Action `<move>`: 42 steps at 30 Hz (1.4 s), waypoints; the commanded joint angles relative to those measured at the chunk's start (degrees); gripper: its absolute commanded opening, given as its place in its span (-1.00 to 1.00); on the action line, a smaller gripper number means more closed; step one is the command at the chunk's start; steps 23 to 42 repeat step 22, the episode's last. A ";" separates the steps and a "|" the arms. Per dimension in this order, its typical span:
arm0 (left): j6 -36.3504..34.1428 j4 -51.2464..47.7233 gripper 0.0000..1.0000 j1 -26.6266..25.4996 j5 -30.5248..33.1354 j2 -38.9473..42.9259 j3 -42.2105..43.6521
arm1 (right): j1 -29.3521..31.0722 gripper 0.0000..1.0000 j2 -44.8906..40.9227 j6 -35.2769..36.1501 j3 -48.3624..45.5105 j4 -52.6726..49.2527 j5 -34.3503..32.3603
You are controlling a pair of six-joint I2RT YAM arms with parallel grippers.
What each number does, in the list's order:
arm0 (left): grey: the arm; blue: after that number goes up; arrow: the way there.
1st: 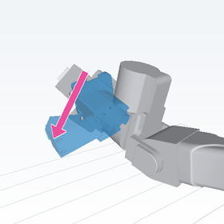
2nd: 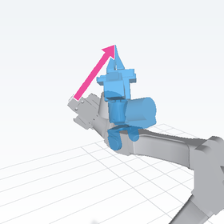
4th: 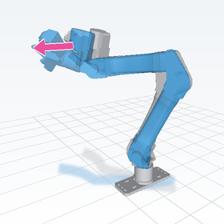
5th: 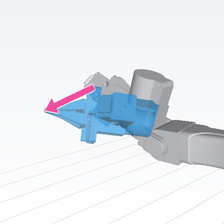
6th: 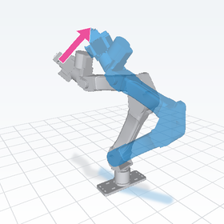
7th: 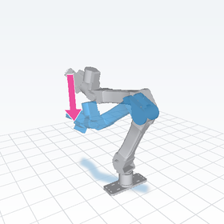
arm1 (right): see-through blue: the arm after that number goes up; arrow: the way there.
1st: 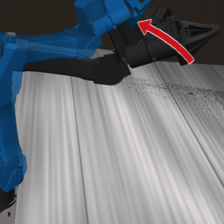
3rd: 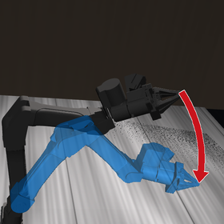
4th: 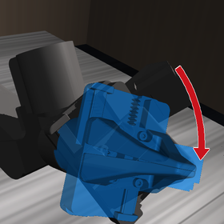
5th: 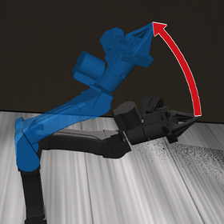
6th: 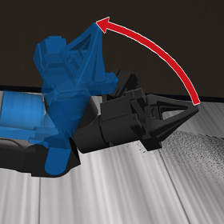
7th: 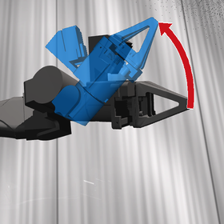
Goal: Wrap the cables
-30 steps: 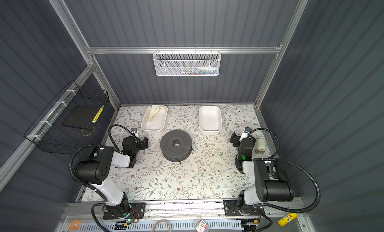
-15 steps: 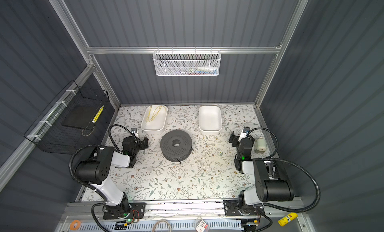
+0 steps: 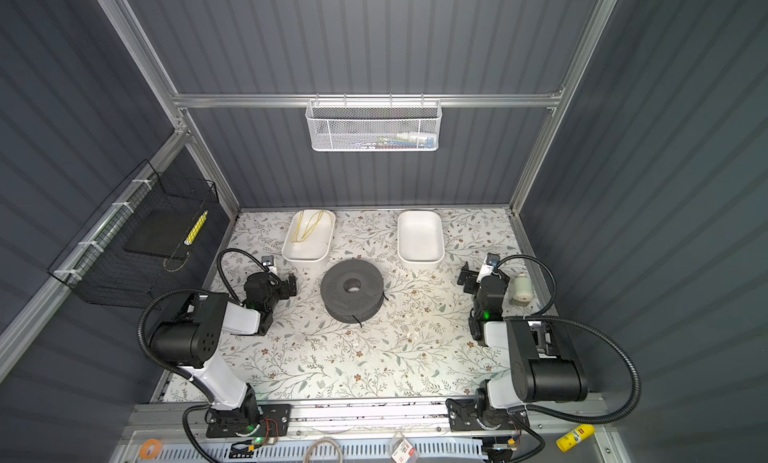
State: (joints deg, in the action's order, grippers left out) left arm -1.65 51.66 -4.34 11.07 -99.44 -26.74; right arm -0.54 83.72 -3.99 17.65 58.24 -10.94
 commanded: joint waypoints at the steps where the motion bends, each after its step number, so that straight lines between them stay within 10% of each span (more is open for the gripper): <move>1: 0.47 0.99 0.99 -0.06 0.44 0.96 -0.24 | 0.18 0.98 -0.07 0.65 -0.59 0.87 -0.98; 42: 0.50 0.97 0.99 -0.10 0.39 1.01 -0.24 | 0.23 0.98 0.03 0.81 -0.50 0.78 -0.85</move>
